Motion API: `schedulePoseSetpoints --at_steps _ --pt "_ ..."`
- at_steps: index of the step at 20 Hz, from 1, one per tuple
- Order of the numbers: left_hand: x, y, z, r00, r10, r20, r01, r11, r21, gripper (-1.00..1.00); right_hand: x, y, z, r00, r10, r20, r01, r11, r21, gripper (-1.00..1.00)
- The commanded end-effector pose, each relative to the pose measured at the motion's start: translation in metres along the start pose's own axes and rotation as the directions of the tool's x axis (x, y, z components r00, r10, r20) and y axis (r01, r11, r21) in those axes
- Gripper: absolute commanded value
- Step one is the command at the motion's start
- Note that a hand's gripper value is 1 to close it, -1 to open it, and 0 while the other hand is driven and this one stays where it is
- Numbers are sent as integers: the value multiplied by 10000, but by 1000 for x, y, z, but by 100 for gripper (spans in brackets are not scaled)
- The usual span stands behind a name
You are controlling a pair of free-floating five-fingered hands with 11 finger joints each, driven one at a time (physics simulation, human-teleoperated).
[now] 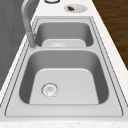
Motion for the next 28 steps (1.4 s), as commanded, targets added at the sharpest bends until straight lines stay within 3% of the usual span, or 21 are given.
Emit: schedulePoseSetpoints --at_steps 1,6,10,11,14,17,21,25,28 --pt "0 0 0 10000 0 0 0 10000 0 0 -4 20 -5 10000 2 -6 -2 9998 -192 -100" --pt "0 0 0 10000 0 0 0 10000 0 0 -5 16 -12 10000 -52 73 47 9970 773 -100" --pt "0 0 0 10000 0 0 0 10000 0 0 -4 14 -14 9998 -83 175 68 9961 878 -100" --pt "0 0 0 10000 0 0 0 10000 0 0 -4 14 -13 9998 -90 189 73 9961 881 100" --pt "0 0 0 10000 0 0 0 10000 0 0 -5 7 -9 9998 -3 192 -8 9981 612 100" --pt "0 0 0 10000 0 0 0 10000 0 0 -5 5 -13 9999 -80 92 85 9988 -489 100" --pt "0 0 0 10000 0 0 0 10000 0 0 -5 6 -12 9996 -296 17 295 9844 -1736 100" --pt "0 0 0 10000 0 0 0 10000 0 0 -5 -6 -6 9986 -484 -202 427 9744 -2209 100" --pt "0 0 0 10000 0 0 0 10000 0 0 -5 -16 10 9992 -381 -97 354 9800 -1958 100"
